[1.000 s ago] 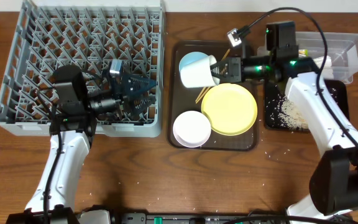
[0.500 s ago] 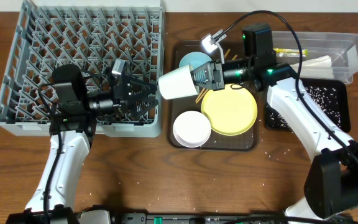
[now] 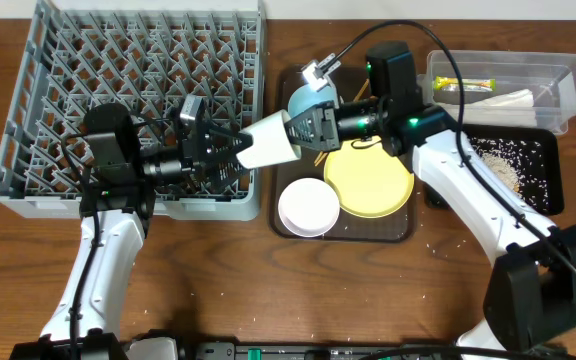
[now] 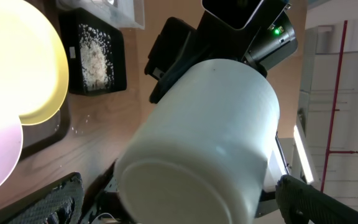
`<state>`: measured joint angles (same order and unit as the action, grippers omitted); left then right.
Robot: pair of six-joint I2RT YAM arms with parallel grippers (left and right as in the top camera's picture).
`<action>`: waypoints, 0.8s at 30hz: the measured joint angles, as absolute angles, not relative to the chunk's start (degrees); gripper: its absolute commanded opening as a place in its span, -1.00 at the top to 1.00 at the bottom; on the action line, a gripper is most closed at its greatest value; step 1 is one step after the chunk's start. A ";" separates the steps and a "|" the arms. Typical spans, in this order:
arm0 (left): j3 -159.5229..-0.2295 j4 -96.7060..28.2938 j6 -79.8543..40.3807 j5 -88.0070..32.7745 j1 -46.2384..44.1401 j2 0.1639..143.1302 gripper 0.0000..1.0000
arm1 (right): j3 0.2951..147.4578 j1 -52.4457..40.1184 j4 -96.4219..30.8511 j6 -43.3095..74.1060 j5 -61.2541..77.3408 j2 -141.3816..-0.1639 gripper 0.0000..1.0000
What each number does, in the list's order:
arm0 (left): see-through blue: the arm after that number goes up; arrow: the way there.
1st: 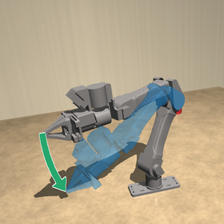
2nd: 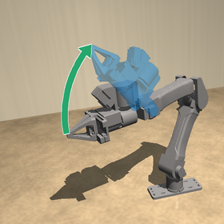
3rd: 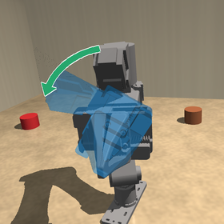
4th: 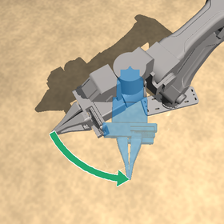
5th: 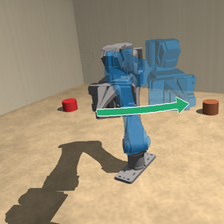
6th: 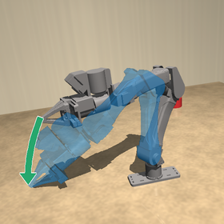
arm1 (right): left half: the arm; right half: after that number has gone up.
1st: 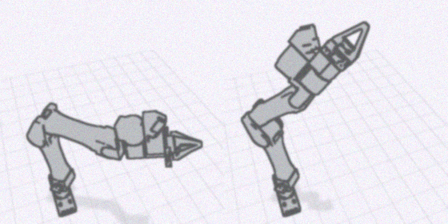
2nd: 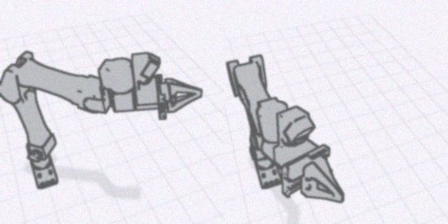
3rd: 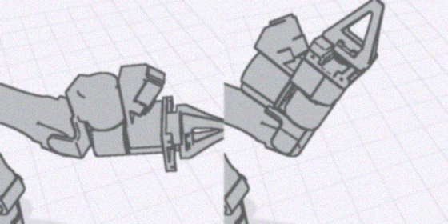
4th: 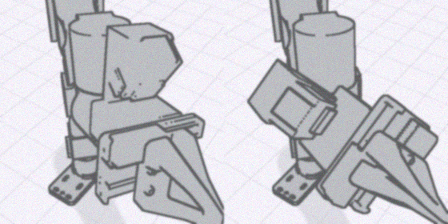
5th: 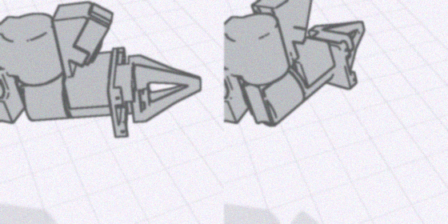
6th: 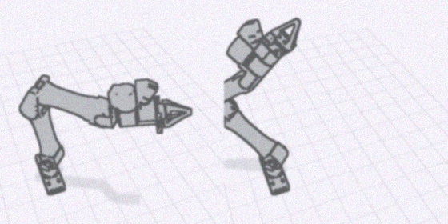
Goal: Sort waste into correct bins and load items into the dishwasher
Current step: 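Pass white cup from right gripper to left gripper above rack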
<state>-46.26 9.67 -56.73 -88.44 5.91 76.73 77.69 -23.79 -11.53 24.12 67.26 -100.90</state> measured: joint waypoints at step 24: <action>-46.22 9.28 -56.73 -88.40 6.17 77.30 -0.74 | 77.60 -27.11 -0.58 32.91 70.65 -107.77 0.98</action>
<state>-46.22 9.28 -56.73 -88.40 6.17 77.30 77.60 -27.11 -0.58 32.91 70.65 -107.77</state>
